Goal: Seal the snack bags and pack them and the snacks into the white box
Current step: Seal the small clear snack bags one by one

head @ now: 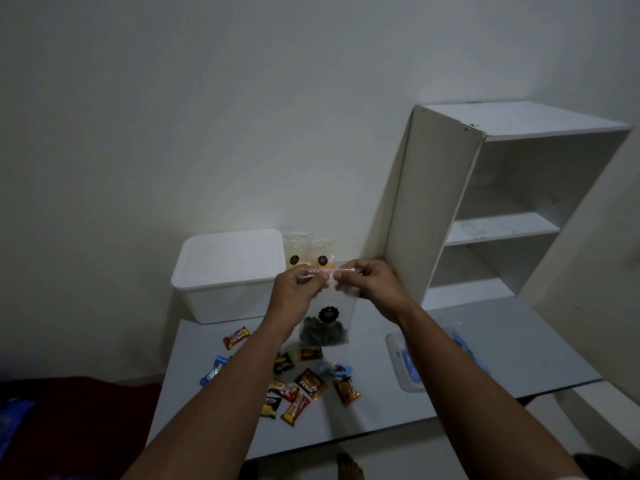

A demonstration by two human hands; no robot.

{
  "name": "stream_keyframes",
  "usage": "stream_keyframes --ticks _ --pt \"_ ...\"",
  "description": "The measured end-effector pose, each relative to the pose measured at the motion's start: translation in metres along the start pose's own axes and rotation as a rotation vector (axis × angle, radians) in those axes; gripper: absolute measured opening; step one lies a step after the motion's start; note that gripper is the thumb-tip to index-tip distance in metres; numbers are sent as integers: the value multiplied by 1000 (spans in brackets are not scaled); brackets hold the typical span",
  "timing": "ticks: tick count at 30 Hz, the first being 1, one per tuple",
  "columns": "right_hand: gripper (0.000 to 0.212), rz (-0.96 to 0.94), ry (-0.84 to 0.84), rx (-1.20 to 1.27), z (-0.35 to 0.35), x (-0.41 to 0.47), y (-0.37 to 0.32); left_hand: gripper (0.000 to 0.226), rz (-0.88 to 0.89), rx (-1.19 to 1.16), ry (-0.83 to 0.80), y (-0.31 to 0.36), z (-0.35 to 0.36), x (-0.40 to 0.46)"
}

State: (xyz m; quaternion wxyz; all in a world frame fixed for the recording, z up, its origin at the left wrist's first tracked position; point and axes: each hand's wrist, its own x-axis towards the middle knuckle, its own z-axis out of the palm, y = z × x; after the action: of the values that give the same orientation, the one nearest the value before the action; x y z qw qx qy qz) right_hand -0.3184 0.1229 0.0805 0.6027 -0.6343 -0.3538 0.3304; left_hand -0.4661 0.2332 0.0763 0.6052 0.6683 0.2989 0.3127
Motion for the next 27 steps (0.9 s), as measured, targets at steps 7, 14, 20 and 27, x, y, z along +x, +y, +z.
stream_keyframes --ticks 7,14,20,27 --pt "15 -54 -21 -148 -2 3 3 7 -12 4 -39 -3 2 0" --pt "15 -61 13 -112 1 2 4 18 29 37 -26 -7 -1 0" --pt "19 -108 -39 -202 5 1 2 18 25 61 -51 -10 -2 0" --pt "22 -87 -47 -199 8 0 0 20 51 124 -28 -14 -6 1"
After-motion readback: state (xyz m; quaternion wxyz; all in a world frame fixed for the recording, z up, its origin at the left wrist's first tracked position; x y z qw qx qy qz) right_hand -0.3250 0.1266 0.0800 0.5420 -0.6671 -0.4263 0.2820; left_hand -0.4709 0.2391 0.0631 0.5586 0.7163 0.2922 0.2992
